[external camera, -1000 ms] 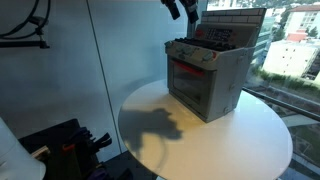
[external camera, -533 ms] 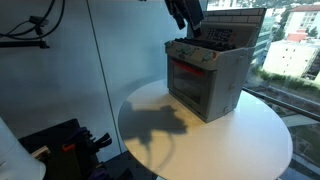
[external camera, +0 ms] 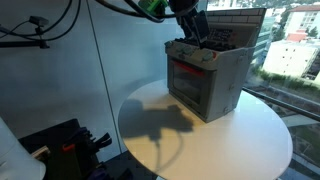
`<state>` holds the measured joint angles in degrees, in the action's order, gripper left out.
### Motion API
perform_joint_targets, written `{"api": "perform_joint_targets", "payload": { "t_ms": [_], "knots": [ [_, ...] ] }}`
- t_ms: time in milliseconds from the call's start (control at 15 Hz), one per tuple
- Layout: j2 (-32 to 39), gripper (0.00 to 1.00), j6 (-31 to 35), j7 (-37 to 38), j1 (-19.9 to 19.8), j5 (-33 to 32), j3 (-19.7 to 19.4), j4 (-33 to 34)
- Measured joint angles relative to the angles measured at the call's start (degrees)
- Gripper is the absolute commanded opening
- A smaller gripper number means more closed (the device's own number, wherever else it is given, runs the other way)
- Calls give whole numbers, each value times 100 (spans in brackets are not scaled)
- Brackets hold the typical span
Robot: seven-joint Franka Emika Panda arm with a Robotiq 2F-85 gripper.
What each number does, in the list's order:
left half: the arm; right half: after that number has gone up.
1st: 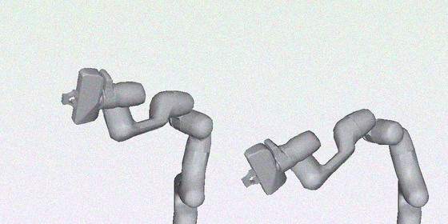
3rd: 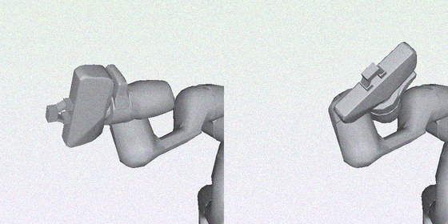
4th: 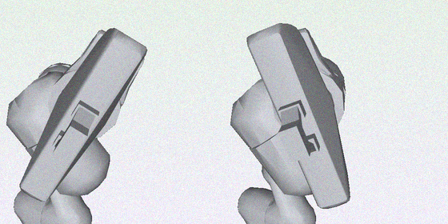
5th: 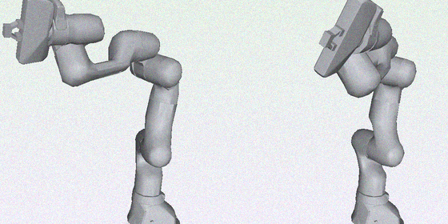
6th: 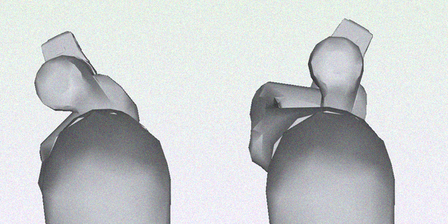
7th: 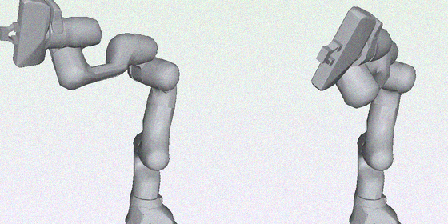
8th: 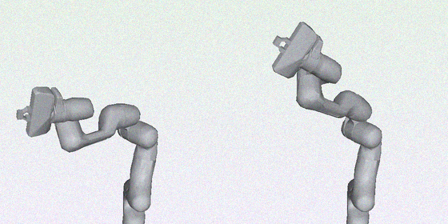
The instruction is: Turn the far right stove knob clockwise once
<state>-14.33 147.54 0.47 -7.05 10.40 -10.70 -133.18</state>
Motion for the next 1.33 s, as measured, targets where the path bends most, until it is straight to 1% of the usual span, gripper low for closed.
{"api": "perform_joint_targets", "payload": {
  "t_ms": [333, 800, 1067, 1333],
  "knots": [
    [404, 100, 10, -80, 31, 163, 2, 285],
    [456, 100, 69, -79, 31, 148, 25, 260],
    [627, 100, 286, -79, 35, 149, 94, 261],
    [866, 100, 700, -79, 97, 168, 156, 270]
  ]
}}
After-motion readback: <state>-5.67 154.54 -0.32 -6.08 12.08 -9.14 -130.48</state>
